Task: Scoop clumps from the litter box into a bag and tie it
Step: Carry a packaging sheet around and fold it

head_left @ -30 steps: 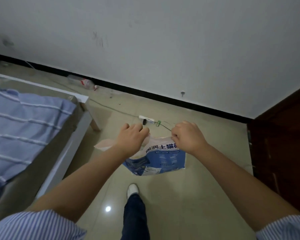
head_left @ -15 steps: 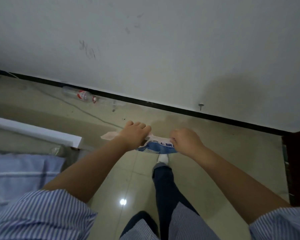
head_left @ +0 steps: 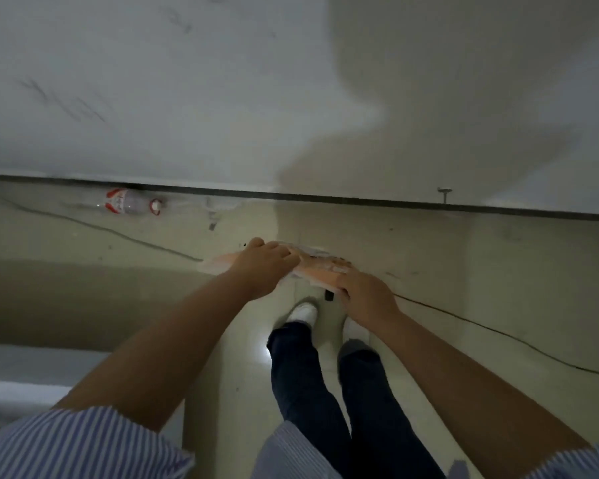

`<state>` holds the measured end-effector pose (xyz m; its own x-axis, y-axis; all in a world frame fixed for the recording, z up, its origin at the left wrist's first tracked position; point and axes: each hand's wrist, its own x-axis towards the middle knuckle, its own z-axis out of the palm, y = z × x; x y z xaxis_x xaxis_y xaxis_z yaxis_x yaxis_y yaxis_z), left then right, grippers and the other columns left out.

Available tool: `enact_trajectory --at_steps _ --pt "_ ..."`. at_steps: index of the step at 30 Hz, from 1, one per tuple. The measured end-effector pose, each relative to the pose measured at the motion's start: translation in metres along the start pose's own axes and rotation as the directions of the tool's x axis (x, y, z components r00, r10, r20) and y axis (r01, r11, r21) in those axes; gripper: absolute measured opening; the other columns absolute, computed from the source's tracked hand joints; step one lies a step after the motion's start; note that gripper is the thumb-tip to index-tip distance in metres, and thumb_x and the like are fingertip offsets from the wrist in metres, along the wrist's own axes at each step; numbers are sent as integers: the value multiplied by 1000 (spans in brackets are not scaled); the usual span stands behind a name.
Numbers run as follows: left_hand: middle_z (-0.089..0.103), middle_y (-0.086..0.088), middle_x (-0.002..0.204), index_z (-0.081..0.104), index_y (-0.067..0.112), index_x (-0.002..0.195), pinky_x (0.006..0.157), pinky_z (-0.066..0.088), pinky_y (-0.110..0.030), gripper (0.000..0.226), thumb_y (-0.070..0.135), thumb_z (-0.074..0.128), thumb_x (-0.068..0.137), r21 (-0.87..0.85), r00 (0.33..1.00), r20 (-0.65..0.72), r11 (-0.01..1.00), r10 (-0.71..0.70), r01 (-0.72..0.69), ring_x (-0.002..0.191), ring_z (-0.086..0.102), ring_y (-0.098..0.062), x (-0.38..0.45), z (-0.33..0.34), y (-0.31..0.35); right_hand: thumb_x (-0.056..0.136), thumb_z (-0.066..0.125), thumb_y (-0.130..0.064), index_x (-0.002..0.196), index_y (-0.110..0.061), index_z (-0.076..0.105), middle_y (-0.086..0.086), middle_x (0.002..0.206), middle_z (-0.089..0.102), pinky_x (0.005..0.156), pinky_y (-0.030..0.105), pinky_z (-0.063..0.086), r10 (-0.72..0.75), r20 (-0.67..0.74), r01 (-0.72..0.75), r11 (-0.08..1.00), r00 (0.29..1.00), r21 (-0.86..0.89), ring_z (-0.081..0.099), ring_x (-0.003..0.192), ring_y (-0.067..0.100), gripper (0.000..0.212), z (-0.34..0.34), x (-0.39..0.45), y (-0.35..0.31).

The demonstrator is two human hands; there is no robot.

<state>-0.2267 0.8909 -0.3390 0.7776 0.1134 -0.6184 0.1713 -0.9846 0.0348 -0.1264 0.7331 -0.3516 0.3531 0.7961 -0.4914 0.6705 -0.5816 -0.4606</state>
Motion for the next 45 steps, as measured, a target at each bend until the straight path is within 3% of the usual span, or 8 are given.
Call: enact_trajectory --at_steps 4,14,18,22,25,35,39,45 --pt "50 -2 124 41 20 126 94 31 -31 29 19 42 97 -2 1000 -8 1000 3 -3 116 46 -21 69 14 -33 76 54 2 69 3 69 18 64 65 48 29 38 67 -153 -76 996 986 -48 64 58 31 17 8 62 15" --pt "46 -10 132 35 17 139 100 33 -33 51 10 50 90 -54 1000 -12 998 29 -30 122 44 -26 190 24 -62 92 43 -11 109 -3 61 16 108 62 77 31 34 335 -165 -349 934 928 -69 52 106 30 26 15 151 75" --pt "40 -19 142 42 9 139 105 31 -46 70 -8 63 74 -57 956 -268 989 118 -138 131 37 -38 195 27 -53 80 60 0 118 4 58 25 123 57 92 48 43 364 -347 -353 931 864 97 51 117 42 38 21 145 93" --pt "10 -11 155 18 19 148 115 10 -41 59 9 41 95 71 988 -57 988 143 -139 144 5 -29 187 16 -17 79 64 -5 120 4 57 27 131 52 95 53 41 432 -331 -413 901 839 129 47 122 44 43 18 112 102" --pt "10 -11 155 17 18 148 115 9 -43 52 14 34 98 150 974 -49 966 221 -211 144 3 -29 180 1 30 96 43 -24 140 -7 36 14 152 26 113 47 16 556 -217 -531 831 803 165 20 142 30 48 21 68 109" --pt "2 -7 157 5 21 150 116 4 -41 54 33 25 102 424 799 109 699 592 -576 145 -1 -26 93 -13 282 98 28 -40 148 -17 14 3 158 7 118 41 2 926 -75 -762 348 369 546 2 146 21 56 86 -190 134" --pt "2 -8 157 7 20 150 116 5 -41 54 35 25 102 514 720 223 549 657 -659 145 -1 -25 14 30 398 98 29 -39 147 -17 17 3 157 10 118 40 5 988 46 -719 74 146 691 4 145 21 55 165 -327 123" --pt "13 -8 155 22 18 145 115 10 -41 49 36 30 100 567 569 363 309 738 -763 143 7 -25 -136 133 559 98 34 -34 146 -16 20 4 156 14 117 39 8 966 253 -544 -238 -49 805 8 145 22 53 292 -512 77"
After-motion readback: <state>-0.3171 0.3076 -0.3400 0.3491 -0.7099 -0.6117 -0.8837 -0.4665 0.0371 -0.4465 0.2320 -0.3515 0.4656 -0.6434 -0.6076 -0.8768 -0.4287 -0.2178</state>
